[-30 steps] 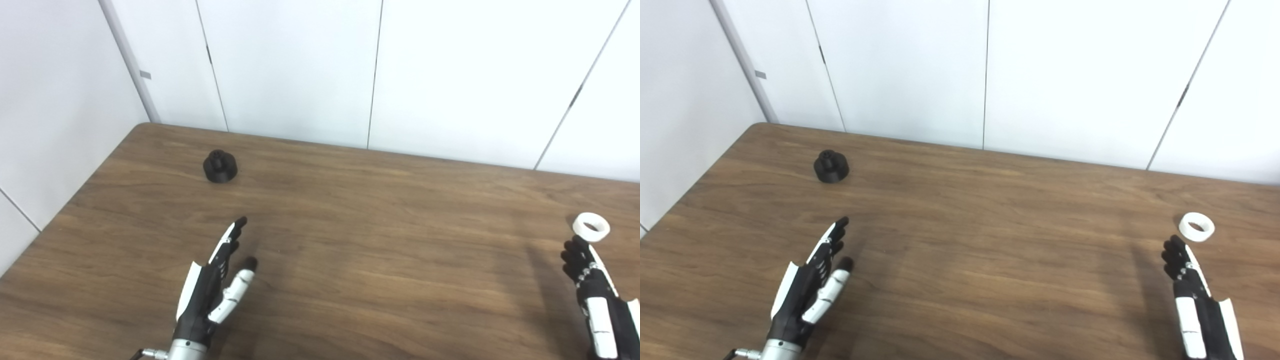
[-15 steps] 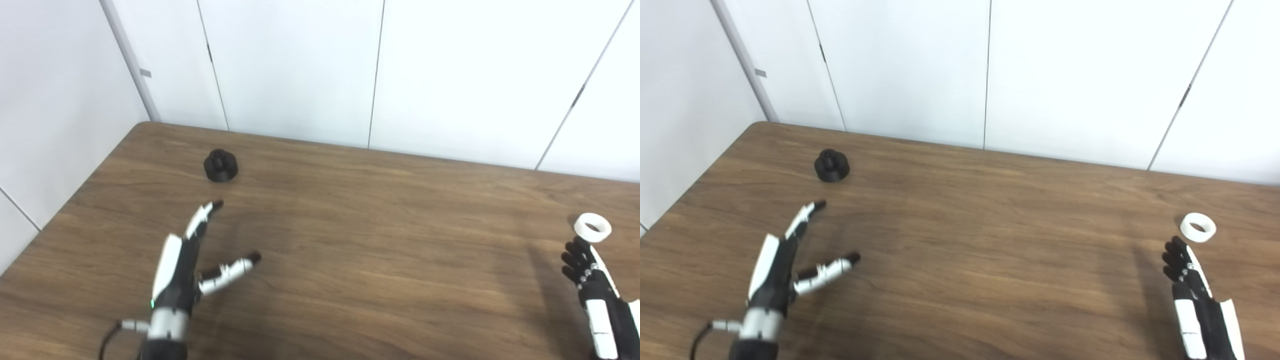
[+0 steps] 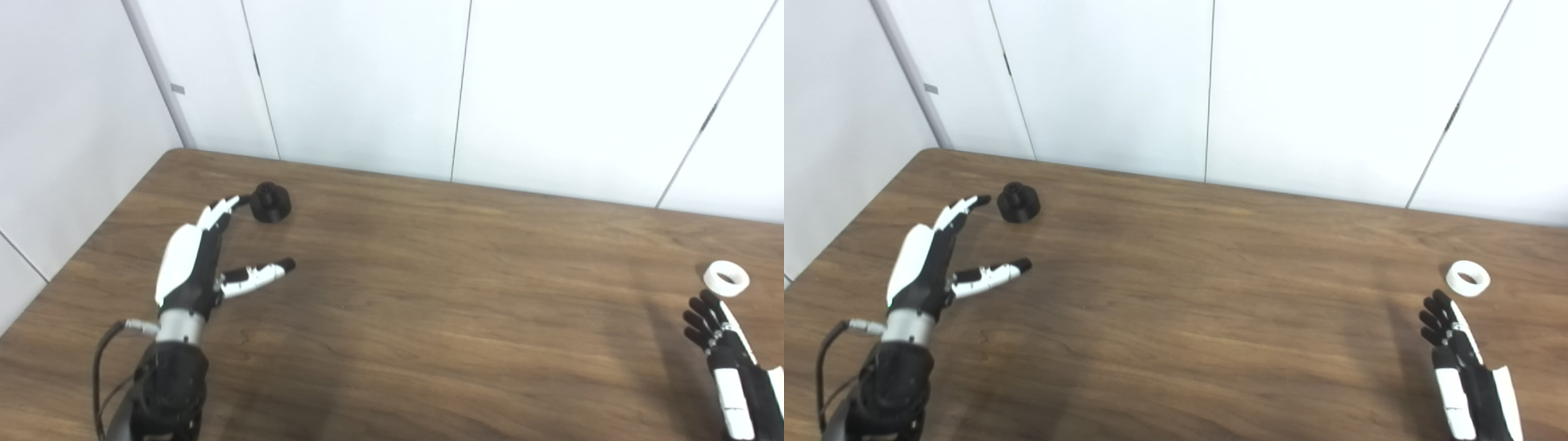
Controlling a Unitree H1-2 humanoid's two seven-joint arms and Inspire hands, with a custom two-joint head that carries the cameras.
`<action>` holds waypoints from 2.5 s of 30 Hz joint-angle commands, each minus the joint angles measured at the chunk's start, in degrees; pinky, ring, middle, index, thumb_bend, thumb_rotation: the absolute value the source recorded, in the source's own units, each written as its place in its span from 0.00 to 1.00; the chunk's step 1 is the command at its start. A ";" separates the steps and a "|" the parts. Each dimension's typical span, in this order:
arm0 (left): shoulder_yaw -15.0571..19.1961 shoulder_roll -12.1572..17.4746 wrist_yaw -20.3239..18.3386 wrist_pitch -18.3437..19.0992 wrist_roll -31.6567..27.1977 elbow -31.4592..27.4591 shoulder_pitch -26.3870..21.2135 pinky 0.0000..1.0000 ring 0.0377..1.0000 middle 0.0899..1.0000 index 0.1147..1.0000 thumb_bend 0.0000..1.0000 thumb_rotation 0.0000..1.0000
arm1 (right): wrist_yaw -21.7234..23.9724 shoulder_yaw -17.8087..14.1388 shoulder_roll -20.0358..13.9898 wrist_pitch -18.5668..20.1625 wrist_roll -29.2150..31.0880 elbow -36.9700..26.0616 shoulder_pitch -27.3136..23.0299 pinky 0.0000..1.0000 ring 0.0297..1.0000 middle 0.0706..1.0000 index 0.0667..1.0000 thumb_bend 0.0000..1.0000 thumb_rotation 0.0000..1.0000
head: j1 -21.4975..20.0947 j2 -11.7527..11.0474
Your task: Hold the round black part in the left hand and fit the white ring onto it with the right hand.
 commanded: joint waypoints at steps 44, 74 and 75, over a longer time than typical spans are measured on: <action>-7.44 9.49 2.10 6.84 0.10 39.02 -29.49 1.00 1.00 0.96 0.83 1.00 0.33 | -1.00 0.57 1.74 -0.92 -1.50 4.17 4.94 0.86 0.89 0.91 0.92 0.60 1.00 | -1.00 0.39; -14.08 12.22 2.55 6.31 -1.14 48.13 -34.18 1.00 1.00 0.95 0.80 0.91 0.23 | -1.11 0.83 2.34 -1.17 -2.93 3.50 5.54 0.85 0.87 0.88 0.91 0.60 1.00 | -1.47 0.68; -14.15 12.18 2.88 6.01 -1.15 48.50 -34.27 1.00 1.00 0.95 0.80 0.90 0.23 | -1.04 0.86 2.32 -1.16 -2.90 3.45 5.56 0.85 0.87 0.88 0.91 0.60 1.00 | -1.47 0.68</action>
